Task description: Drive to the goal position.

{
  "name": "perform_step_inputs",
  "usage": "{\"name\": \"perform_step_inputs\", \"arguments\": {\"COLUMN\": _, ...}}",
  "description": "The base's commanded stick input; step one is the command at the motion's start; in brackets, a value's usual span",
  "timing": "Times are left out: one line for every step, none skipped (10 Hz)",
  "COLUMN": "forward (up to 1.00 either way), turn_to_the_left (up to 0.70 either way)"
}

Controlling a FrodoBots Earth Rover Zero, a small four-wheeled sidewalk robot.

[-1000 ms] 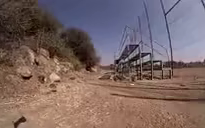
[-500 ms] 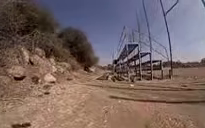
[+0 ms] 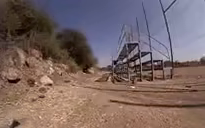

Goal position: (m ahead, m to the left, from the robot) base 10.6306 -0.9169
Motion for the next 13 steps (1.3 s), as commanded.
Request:
{"name": "perform_step_inputs", "arguments": {"forward": 0.50, "turn_to_the_left": 0.00}}
{"name": "perform_step_inputs", "arguments": {"forward": 0.50, "turn_to_the_left": 0.00}}
{"name": "perform_step_inputs", "arguments": {"forward": 0.50, "turn_to_the_left": 0.00}}
{"name": "perform_step_inputs", "arguments": {"forward": 0.50, "turn_to_the_left": 0.00}}
{"name": "perform_step_inputs", "arguments": {"forward": 0.50, "turn_to_the_left": 0.00}}
{"name": "perform_step_inputs", "arguments": {"forward": 0.50, "turn_to_the_left": 0.00}}
{"name": "perform_step_inputs", "arguments": {"forward": 0.50, "turn_to_the_left": 0.00}}
{"name": "perform_step_inputs", "arguments": {"forward": 0.50, "turn_to_the_left": 0.00}}
{"name": "perform_step_inputs", "arguments": {"forward": 0.50, "turn_to_the_left": 0.00}}
{"name": "perform_step_inputs", "arguments": {"forward": 0.50, "turn_to_the_left": 0.00}}
{"name": "perform_step_inputs", "arguments": {"forward": 0.50, "turn_to_the_left": 0.00}}
{"name": "perform_step_inputs", "arguments": {"forward": 0.50, "turn_to_the_left": 0.00}}
{"name": "perform_step_inputs", "arguments": {"forward": 0.50, "turn_to_the_left": 0.00}}
